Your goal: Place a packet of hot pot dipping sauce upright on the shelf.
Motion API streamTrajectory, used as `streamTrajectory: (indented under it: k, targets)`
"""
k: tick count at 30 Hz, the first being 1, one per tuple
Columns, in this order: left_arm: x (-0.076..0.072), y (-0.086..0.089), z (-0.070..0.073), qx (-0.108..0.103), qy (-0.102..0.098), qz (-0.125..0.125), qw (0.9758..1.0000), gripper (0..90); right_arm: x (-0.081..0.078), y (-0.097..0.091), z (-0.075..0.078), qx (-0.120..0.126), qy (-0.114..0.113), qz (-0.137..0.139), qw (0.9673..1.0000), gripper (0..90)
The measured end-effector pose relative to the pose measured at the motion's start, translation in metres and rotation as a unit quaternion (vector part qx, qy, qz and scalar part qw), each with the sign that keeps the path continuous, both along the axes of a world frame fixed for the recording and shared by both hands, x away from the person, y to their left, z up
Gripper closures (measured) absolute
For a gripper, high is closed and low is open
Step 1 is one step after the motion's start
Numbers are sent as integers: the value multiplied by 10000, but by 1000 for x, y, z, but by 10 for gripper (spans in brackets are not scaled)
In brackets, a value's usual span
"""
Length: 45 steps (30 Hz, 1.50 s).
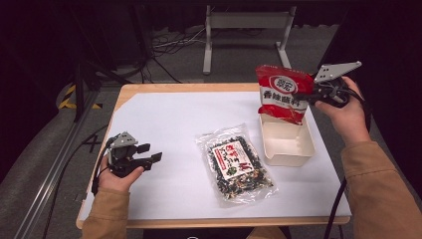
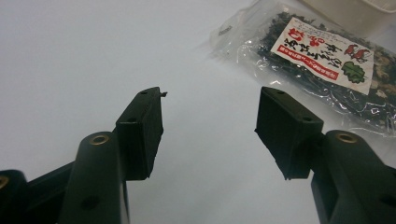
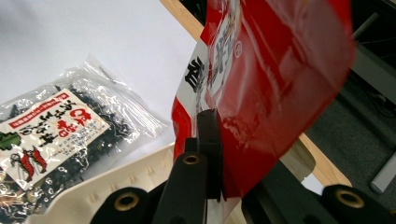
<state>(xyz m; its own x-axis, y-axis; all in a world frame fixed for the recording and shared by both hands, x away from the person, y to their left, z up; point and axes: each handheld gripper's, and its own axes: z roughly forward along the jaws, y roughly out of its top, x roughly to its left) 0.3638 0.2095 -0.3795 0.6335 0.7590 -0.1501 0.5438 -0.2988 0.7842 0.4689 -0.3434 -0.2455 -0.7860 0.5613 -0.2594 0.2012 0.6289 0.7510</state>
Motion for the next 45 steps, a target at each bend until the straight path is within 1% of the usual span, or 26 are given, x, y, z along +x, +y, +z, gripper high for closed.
streamTrajectory:
  k: [5, 9, 13, 18, 24, 27, 31, 33, 36, 40, 41, 45]
  targets:
    - [-3, 3, -1, 5, 25, 58, 10000, 418, 7, -4, -5, -89, -36, 49, 9999, 890]
    - [-5, 5, -2, 20, 101, 147, 9998, 422, 14, -7, -9, -130, 19, 9, 9999, 890]
    - [-6, 7, -3, 37, 114, 195, 9997, 424, 23, -8, -15, -229, 40, -6, 9997, 890]
    - [-5, 7, -4, 46, 128, 201, 9997, 424, 31, -8, -22, -241, 42, 18, 9997, 889]
    - [-5, 6, -4, 83, 179, 186, 9996, 425, 39, -5, -30, -375, -43, 15, 9993, 889]
    - [-4, 5, -4, 99, 173, 156, 9997, 426, 41, -6, -33, -357, -81, -2, 9993, 888]
    - [-4, 5, -4, 104, 179, 147, 9997, 426, 42, -8, -37, -306, -71, -48, 9995, 888]
    - [-3, 4, -4, 80, 176, 149, 9997, 426, 42, -10, -39, -232, -69, -66, 9997, 887]
    - [-3, 3, -4, 99, 147, 137, 9997, 426, 41, -14, -43, -153, -82, -98, 9998, 887]
    - [-2, 1, -4, 108, 170, 106, 9997, 426, 40, -18, -46, -88, -124, -94, 9998, 887]
    - [-1, 0, -4, 120, 149, 88, 9998, 425, 39, -19, -47, -83, -151, -80, 9998, 887]
    - [0, -1, -4, 116, 165, 58, 9998, 425, 39, -19, -48, -74, -166, -40, 9998, 887]
